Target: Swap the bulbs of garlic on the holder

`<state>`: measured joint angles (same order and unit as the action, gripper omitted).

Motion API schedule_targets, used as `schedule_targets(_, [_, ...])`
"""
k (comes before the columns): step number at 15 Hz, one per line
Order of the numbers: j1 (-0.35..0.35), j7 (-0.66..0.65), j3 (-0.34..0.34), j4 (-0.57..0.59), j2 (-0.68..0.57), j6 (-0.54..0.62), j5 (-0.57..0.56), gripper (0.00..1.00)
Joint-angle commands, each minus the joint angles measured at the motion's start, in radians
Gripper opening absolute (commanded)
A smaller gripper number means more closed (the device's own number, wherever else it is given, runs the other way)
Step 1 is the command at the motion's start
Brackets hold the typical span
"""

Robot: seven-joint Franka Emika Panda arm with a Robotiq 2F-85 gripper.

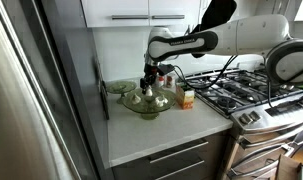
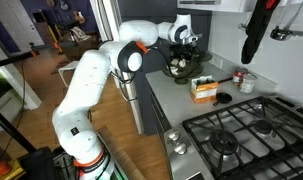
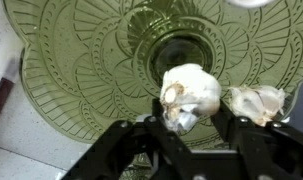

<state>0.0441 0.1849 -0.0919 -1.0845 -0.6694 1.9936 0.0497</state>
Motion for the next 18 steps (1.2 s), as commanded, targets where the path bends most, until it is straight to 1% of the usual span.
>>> schedule_targets(1, [-0.004,-0.039,0.003,0.019,0.022,-0.015,0.012,0.27])
schedule_targets(4, [0.005,-0.139,0.02,-0.007,0.068,-0.012,0.004,0.27])
schedule_targets(7, [0.007,-0.229,0.031,-0.056,0.116,0.003,-0.004,0.27])
schedule_targets(13, [0.008,-0.375,0.046,-0.259,0.23,0.134,-0.007,0.27])
schedule_targets(15, [0.002,-0.395,0.038,-0.32,0.258,0.168,0.012,0.27])
schedule_targets(16, [0.005,-0.411,0.042,-0.349,0.272,0.176,0.001,0.27])
schedule_targets(18, [0.011,-0.426,0.056,-0.405,0.305,0.203,0.012,0.27])
